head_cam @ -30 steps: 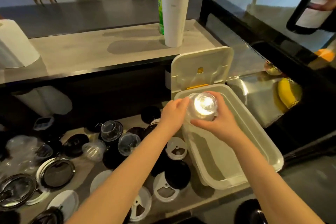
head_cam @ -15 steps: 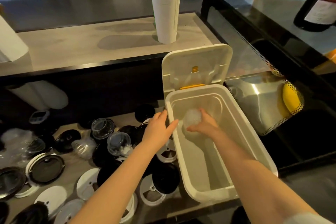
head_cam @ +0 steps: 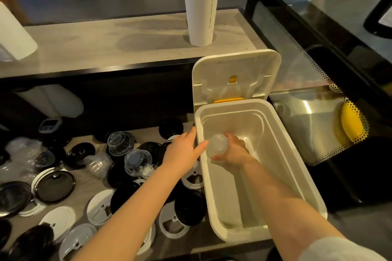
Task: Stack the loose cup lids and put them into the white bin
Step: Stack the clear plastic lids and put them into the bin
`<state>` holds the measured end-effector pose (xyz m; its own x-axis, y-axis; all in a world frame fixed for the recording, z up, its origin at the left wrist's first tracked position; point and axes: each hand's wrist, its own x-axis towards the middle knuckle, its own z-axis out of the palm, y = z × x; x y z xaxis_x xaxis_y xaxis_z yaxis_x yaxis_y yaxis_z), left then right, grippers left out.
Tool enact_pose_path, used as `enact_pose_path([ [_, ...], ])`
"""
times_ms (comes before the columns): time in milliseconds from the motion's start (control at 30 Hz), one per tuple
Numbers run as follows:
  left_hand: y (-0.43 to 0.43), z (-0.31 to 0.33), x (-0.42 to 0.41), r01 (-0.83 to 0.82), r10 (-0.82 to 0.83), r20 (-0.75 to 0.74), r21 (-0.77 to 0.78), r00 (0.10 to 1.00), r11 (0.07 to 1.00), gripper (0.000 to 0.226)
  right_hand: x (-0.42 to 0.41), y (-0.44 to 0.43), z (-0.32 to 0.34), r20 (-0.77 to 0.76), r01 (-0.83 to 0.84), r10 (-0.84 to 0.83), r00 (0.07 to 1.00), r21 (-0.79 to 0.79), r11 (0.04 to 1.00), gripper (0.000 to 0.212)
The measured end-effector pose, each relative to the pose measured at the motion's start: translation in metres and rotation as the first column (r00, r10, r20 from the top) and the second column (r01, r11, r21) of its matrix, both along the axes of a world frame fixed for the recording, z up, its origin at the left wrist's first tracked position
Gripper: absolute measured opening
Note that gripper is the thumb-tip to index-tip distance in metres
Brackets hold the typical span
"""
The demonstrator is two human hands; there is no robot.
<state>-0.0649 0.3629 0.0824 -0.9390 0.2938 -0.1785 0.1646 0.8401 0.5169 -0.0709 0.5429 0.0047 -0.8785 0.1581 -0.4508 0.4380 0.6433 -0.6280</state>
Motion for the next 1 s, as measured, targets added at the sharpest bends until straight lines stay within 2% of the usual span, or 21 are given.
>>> enact_pose_path([
  [167, -0.001, 0.004, 0.002, 0.039, -0.045, -0.056, -0.098, 0.997, 0.994, 0.054, 0.003, 0.000, 0.009, 0.003, -0.068, 0.068, 0.998, 0.051, 0.996, 0.101],
  [333, -0.006, 0.014, -0.002, 0.094, -0.122, -0.096, -0.260, 0.988, 0.961, 0.065, 0.001, 0.008, 0.020, -0.028, -0.119, 0.124, 0.992, 0.141, 0.983, 0.105],
  [433, -0.018, 0.022, -0.004, 0.147, -0.191, -0.108, -0.325, 0.976, 0.934, 0.068, 0.006, 0.006, 0.036, -0.078, -0.101, 0.115, 0.990, 0.165, 0.981, 0.091],
  [600, -0.064, 0.038, -0.010, 0.161, -0.237, -0.157, -0.389, 0.959, 0.907, 0.062, 0.021, -0.017, 0.082, -0.328, -0.086, 0.156, 0.932, 0.218, 0.972, 0.051],
  [700, -0.119, 0.039, -0.014, 0.111, -0.173, -0.133, -0.383, 0.976, 0.917, 0.056, 0.030, -0.060, 0.109, -0.515, -0.096, 0.238, 0.824, 0.287, 0.953, 0.039],
  [800, -0.149, 0.030, -0.016, 0.053, -0.098, -0.109, -0.359, 0.989, 0.932, 0.058, 0.040, -0.089, 0.122, -0.597, -0.143, 0.322, 0.735, 0.327, 0.934, 0.033],
  [900, -0.184, 0.016, -0.016, -0.009, -0.009, -0.053, -0.333, 0.999, 0.943, 0.058, 0.039, -0.128, 0.118, -0.559, -0.271, 0.428, 0.710, 0.345, 0.899, 0.035],
  [1000, -0.222, -0.004, -0.017, -0.052, 0.070, 0.041, -0.343, 0.997, 0.938, 0.060, 0.026, -0.169, 0.098, -0.385, -0.432, 0.562, 0.732, 0.375, 0.820, 0.044],
])
